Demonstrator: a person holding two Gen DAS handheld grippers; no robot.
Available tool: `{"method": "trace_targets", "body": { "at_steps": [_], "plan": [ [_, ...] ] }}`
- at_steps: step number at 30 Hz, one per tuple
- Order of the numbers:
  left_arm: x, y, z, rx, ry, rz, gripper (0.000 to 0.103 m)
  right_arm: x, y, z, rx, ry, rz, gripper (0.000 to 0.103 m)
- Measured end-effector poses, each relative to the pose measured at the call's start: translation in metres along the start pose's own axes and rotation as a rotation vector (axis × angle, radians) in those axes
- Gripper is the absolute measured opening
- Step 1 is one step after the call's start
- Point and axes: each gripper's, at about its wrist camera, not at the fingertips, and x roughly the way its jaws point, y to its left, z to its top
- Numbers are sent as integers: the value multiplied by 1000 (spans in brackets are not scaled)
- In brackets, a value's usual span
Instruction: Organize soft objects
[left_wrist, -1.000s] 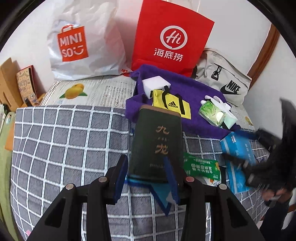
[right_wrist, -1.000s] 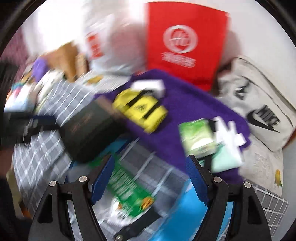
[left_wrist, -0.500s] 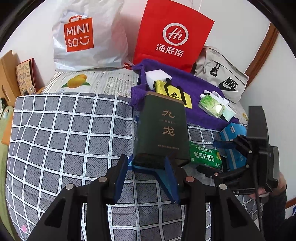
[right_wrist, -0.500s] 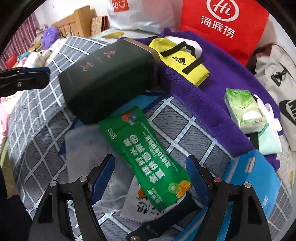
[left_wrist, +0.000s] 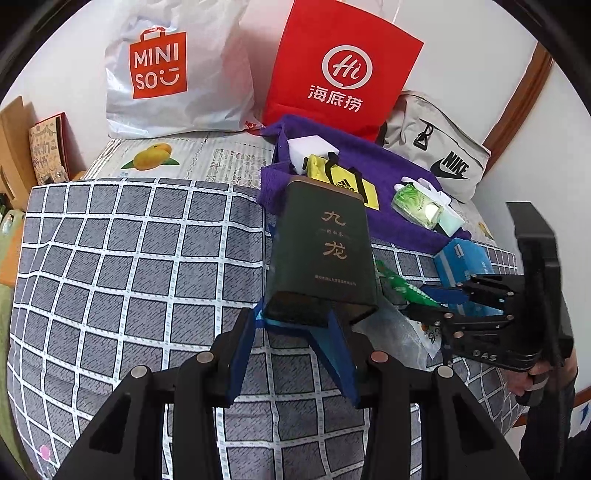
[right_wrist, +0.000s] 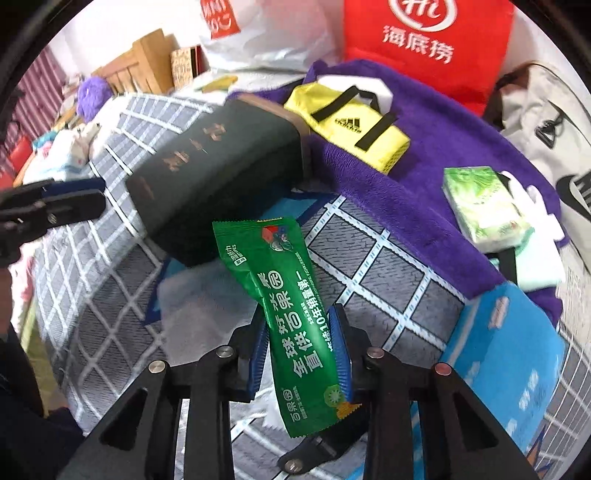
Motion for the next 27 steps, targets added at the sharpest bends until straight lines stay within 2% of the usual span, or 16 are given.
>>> {"method": "trace_targets", "body": {
  "at_steps": [6,11,16,18,21,24,27],
  "plan": [
    [-2,-11,-13,18,9,-31,39,-34,-3,-15,94,-82,9,32],
    [15,-30,-26,34,46,-85,40,-61,4,-29,125,-160,-9,32],
    [35,-52,-37,91,14,-154,58,-81,9,-45,156,-217,-21,32],
    [40,-54,-38,86,5,-169,60,-89,10,-55,165,-234,-30,32],
    [50,-54,-40,42,-12,-206,69,-102,10,-71,173,-255,-46,32],
    [62,-60,-44,46,0,-203,71,-107,8,-87,193,-264,-52,32],
    [64,-69,-51,97,-45,-180,76,-109,3,-104,231,-262,-58,32]
  ]
}}
